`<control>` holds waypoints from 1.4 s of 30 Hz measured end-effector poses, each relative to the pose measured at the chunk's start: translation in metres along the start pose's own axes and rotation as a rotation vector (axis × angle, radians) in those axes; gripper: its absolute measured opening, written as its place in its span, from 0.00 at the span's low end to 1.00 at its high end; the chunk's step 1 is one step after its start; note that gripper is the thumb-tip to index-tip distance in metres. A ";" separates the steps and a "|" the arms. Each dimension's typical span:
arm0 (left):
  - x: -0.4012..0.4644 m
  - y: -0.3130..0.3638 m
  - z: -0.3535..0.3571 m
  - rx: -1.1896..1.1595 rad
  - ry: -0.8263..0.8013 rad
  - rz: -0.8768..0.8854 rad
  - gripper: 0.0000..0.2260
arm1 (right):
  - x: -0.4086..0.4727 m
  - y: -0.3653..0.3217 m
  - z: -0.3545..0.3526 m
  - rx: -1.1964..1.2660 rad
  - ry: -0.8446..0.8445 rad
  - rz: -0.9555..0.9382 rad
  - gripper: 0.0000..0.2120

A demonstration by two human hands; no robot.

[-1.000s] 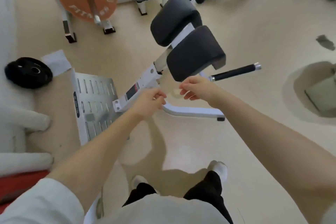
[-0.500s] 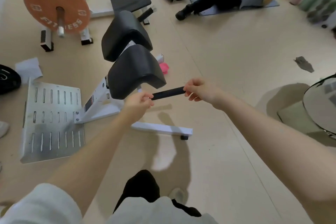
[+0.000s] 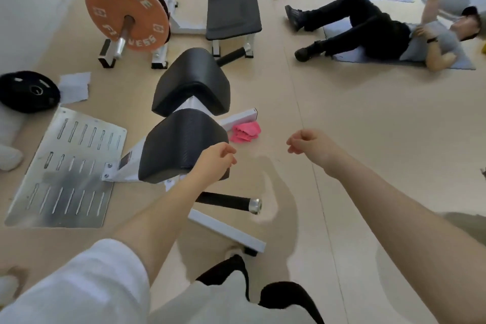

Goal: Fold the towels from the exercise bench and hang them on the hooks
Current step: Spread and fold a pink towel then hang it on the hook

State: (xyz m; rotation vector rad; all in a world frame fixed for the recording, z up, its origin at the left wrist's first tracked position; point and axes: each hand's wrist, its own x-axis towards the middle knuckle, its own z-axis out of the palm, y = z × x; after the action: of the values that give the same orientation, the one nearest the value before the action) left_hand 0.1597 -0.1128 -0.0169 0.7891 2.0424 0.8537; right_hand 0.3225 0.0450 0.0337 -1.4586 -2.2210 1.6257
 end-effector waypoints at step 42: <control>0.606 -0.291 0.266 -0.179 0.641 -0.418 0.06 | 0.827 0.380 0.194 -1.221 -0.543 -0.293 0.24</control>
State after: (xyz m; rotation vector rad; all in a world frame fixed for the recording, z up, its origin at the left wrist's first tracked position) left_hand 0.0003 0.2542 -0.6184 -0.0429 2.5002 1.1120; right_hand 0.0085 0.4733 -0.7309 -0.5966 -3.8047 0.4918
